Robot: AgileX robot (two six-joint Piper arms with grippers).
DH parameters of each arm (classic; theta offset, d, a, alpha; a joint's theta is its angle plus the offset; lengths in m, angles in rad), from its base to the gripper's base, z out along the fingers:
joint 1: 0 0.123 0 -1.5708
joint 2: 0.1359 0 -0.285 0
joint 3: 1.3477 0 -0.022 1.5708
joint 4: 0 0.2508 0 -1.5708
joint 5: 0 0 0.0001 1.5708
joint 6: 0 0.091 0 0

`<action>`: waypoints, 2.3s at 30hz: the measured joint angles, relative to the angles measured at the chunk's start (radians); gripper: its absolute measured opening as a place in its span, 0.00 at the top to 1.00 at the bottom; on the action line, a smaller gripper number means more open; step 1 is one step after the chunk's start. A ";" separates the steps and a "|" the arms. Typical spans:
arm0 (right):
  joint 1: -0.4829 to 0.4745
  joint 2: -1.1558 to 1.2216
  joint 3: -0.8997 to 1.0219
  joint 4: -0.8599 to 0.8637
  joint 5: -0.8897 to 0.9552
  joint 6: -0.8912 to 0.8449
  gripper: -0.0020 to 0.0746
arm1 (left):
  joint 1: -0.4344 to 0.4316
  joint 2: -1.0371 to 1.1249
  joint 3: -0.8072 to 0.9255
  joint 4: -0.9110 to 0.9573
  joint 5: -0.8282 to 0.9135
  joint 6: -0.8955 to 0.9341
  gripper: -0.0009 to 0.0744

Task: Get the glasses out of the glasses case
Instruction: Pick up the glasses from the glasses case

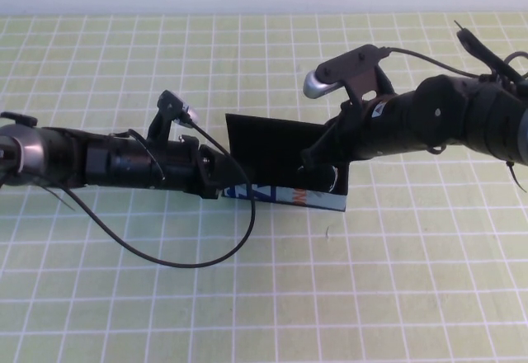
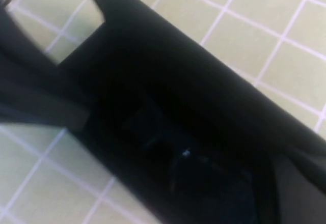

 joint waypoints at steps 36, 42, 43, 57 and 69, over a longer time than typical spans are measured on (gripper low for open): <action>-0.060 0.262 -0.399 -0.072 0.376 -0.006 0.99 | -0.012 -0.002 -0.002 0.086 0.070 -0.068 0.99; -0.060 0.278 -0.519 -0.078 0.527 -0.052 0.99 | -0.014 -0.045 -0.002 0.123 0.066 -0.070 0.99; -0.060 0.278 -0.542 -0.066 0.562 -0.082 0.99 | -0.014 -0.060 0.000 0.125 0.062 -0.070 0.99; -0.020 0.278 -0.622 0.031 0.876 -0.696 0.84 | -0.014 -0.108 0.000 -0.024 -0.160 -0.059 0.99; 0.044 0.300 -0.623 -0.080 0.818 -0.780 0.61 | -0.014 -0.107 0.000 -0.075 -0.226 -0.051 0.99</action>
